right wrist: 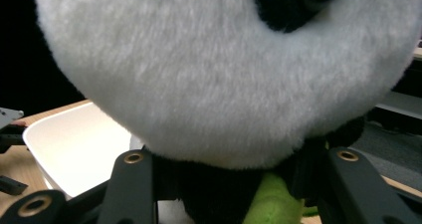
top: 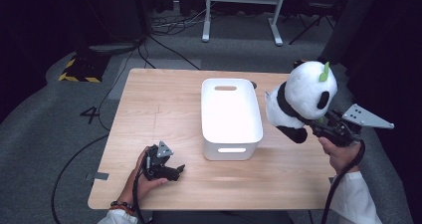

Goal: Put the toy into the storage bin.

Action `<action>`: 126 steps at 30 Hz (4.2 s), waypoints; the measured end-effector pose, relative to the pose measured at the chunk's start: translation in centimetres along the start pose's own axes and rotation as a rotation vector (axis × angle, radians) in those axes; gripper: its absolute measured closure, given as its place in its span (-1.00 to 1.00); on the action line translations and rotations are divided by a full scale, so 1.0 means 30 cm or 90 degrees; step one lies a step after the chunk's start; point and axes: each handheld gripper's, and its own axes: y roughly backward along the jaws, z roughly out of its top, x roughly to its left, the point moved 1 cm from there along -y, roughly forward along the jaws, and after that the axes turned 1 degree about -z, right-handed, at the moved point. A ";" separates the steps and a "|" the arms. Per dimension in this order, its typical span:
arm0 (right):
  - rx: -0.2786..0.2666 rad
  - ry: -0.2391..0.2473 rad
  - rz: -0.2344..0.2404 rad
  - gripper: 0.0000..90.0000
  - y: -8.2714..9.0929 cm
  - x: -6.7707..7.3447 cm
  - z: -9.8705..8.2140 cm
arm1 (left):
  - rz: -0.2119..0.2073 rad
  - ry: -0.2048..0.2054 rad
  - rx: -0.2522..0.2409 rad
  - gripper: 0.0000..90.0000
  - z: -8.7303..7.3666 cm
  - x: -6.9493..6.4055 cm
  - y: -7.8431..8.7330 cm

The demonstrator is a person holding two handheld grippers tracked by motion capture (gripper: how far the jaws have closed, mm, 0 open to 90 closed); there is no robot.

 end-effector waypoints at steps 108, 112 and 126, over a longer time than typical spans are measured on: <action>0.150 0.096 0.164 0.10 -0.439 0.292 -0.009 | 0.001 0.000 0.001 -0.78 0.000 0.000 0.000; 0.169 0.104 0.167 0.09 -0.452 0.297 -0.018 | 0.001 0.000 0.001 -0.78 0.000 0.000 0.000; 0.200 0.111 0.176 0.06 -0.457 0.288 -0.035 | 0.000 0.000 0.001 -0.78 0.000 0.000 0.000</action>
